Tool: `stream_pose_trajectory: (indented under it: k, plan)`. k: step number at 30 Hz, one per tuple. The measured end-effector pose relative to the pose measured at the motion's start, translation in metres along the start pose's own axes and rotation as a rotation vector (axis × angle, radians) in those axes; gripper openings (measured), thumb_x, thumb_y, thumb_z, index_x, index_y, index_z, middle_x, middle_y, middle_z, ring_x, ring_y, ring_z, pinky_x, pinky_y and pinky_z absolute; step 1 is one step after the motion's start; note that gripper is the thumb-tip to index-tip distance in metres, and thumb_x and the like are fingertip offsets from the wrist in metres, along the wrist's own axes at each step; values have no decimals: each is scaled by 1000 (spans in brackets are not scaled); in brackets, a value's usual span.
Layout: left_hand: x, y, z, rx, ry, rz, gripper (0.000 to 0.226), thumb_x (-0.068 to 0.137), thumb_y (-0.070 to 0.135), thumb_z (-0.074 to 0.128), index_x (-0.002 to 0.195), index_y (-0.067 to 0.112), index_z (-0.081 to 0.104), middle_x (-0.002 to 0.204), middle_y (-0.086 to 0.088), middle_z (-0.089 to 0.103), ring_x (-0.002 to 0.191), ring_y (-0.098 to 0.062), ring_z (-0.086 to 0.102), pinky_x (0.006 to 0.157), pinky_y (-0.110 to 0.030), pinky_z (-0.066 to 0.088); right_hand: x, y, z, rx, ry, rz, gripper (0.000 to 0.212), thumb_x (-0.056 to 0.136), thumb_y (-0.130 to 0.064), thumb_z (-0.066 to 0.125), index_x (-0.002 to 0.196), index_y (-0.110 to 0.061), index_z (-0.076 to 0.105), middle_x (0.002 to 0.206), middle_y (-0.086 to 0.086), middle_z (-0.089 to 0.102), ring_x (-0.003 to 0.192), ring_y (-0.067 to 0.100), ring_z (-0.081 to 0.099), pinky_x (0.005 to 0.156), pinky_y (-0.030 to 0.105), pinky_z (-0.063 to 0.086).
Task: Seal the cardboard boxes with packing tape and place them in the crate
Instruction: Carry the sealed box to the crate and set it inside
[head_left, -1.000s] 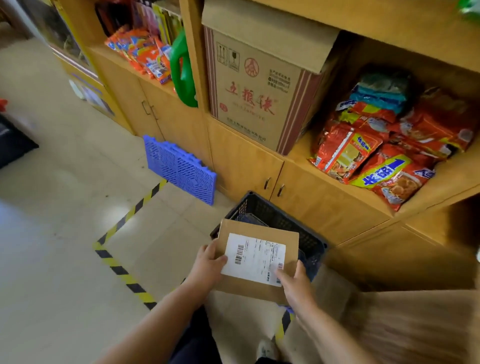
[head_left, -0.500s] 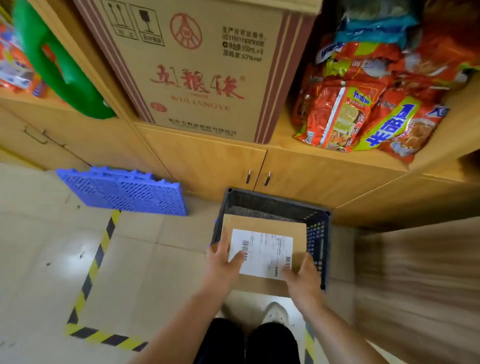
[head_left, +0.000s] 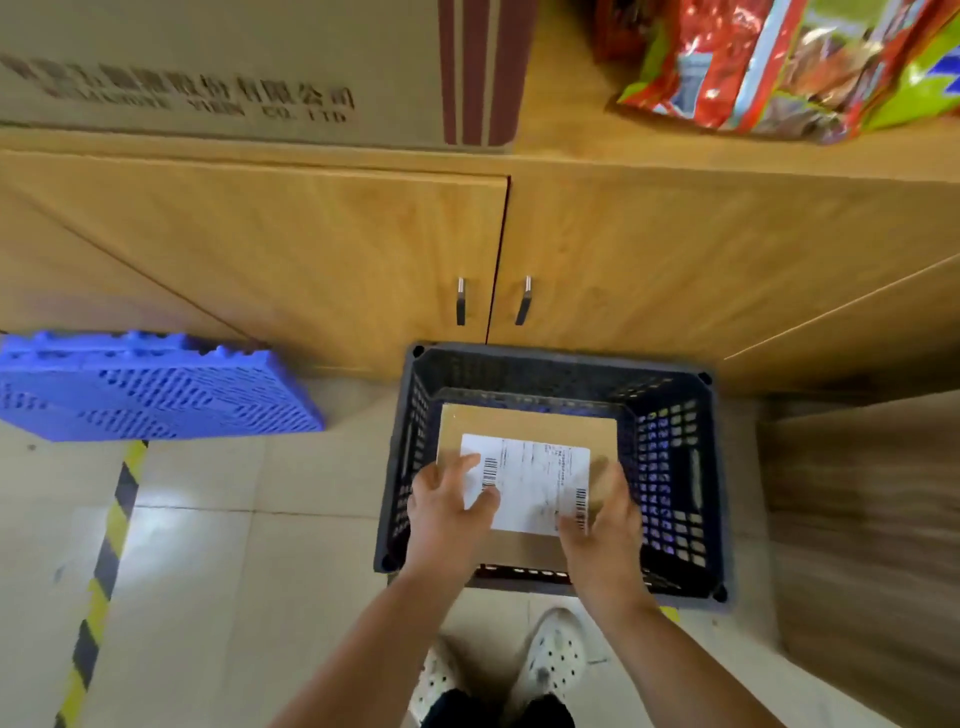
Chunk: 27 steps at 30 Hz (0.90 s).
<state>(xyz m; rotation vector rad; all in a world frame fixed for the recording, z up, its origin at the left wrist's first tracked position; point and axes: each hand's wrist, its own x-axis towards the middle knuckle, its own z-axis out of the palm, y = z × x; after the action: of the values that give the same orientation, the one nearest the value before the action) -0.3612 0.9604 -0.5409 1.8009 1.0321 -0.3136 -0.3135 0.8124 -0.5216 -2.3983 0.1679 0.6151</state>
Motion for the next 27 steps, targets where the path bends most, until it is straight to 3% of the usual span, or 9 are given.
stream_pose_trajectory:
  k: [3,9,14,18,24,27]
  plan:
    - [45,-27,24,5,15,-10,40,87,36,58,126,39,50,136,0,33,126,-23,36,105,-38,36,37,23,37,-31,-103,-27,68,89,-28,62,146,-29,25,139,8,34,124,21,30,106,33,26]
    - [128,-70,61,57,38,1,46,88,37,56,134,33,48,142,0,29,131,-23,31,107,-41,35,105,63,109,-40,-153,-47,59,92,-20,56,144,-35,30,150,6,13,140,25,16,116,41,21]
    - [182,-89,82,81,75,19,48,88,36,57,135,33,47,149,0,21,134,-24,23,103,-34,30,151,84,153,-58,-125,-83,51,89,-19,59,136,-27,41,149,6,16,134,27,26,113,36,26]
    - [208,-101,94,73,111,1,48,86,36,60,132,35,48,146,7,22,131,-18,24,89,-27,26,173,94,177,-31,-134,-110,49,90,-18,58,135,-26,42,149,5,15,135,26,27,113,37,28]
    - [227,-119,99,69,116,-30,54,84,36,60,136,36,44,147,3,22,120,-17,37,83,-25,30,182,101,195,16,-203,-150,50,92,-16,56,137,-27,39,152,5,10,139,24,23,115,39,26]
    - [231,-123,96,60,90,-10,55,85,33,60,137,37,42,149,2,19,109,-11,39,82,-23,30,182,104,200,-8,-212,-165,51,92,-15,55,139,-26,37,155,6,3,143,23,14,117,33,20]
